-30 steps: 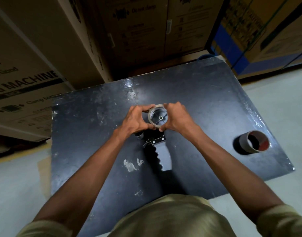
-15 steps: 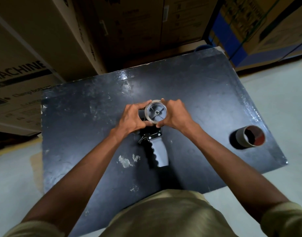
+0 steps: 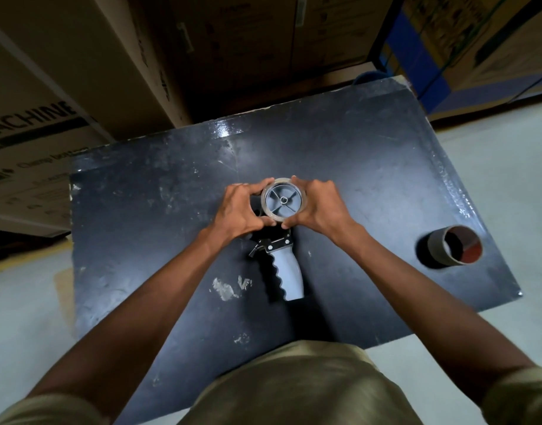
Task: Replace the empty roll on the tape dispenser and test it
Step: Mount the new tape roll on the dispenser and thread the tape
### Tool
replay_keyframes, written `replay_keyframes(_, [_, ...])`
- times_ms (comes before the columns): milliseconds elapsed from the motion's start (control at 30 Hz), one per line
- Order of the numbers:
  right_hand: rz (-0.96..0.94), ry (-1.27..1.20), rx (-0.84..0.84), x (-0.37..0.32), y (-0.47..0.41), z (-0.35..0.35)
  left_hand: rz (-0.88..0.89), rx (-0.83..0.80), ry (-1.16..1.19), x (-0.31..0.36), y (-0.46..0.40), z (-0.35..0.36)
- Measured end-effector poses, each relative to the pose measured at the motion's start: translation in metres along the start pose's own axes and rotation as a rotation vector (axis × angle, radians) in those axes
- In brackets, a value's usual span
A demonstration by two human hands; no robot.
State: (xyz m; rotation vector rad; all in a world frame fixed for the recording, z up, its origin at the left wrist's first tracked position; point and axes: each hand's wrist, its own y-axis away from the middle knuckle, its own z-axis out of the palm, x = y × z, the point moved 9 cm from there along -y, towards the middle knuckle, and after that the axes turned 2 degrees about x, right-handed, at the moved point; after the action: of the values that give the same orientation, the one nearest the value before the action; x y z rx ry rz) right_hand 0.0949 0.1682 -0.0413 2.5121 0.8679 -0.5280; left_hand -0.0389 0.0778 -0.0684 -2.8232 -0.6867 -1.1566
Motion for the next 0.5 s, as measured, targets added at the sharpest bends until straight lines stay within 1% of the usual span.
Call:
replay_keyframes(267, [-0.001, -0.013, -0.001, 0.001, -0.002, 0.002, -0.003, -0.007, -0.065, -0.010, -0.006, 0.008])
replay_keyframes(500, [0.002, -0.025, 0.001, 0.001, 0.000, 0.003, 0.024, 0.004, -0.066, -0.005, -0.007, 0.008])
